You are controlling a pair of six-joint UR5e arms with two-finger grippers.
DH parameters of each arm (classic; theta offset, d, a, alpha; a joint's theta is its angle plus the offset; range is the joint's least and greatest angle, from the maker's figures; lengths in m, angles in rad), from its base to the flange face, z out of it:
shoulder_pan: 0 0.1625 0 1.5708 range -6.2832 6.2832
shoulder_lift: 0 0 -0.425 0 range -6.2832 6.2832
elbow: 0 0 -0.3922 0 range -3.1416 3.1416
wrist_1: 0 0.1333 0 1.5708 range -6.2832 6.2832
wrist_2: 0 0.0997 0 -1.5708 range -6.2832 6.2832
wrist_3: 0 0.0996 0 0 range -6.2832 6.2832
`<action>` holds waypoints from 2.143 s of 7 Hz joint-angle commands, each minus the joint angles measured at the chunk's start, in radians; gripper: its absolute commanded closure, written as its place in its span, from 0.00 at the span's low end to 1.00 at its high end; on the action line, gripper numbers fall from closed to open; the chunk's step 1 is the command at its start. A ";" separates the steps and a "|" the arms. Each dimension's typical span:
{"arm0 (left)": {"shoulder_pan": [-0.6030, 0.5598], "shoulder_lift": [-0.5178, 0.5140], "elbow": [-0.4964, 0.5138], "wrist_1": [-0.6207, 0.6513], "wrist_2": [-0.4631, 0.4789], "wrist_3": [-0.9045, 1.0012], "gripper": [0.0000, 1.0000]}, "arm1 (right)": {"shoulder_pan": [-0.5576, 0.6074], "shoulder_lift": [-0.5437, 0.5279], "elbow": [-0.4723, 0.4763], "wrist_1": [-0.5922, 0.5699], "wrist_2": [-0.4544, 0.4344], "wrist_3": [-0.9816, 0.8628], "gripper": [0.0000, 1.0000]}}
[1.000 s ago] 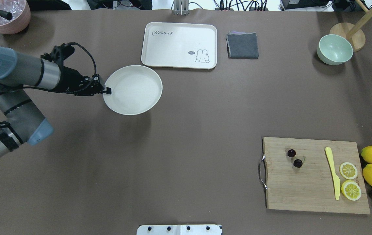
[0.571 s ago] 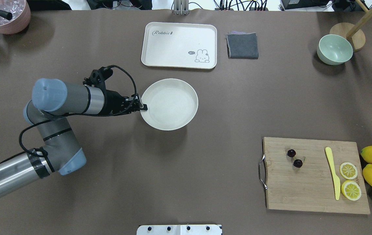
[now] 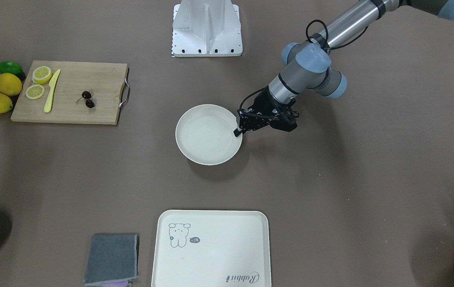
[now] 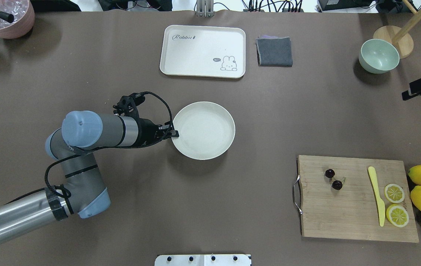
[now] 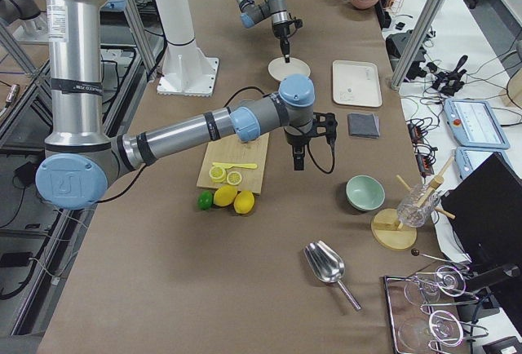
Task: Place red cherry on plate
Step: 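Push the white plate to table center with left gripper while right arm approaches, then lower right gripper onto the dark red cherries while left arm withdraws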
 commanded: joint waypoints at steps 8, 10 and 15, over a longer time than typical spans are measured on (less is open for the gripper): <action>-0.171 -0.002 -0.040 0.127 -0.106 0.252 0.02 | -0.433 0.043 0.063 0.044 -0.237 0.211 0.00; -0.219 -0.002 -0.040 0.167 -0.129 0.359 0.02 | -0.532 0.029 0.063 0.043 -0.341 0.166 0.00; -0.235 0.009 -0.040 0.169 -0.126 0.361 0.02 | -0.608 0.018 0.008 0.046 -0.383 0.175 0.56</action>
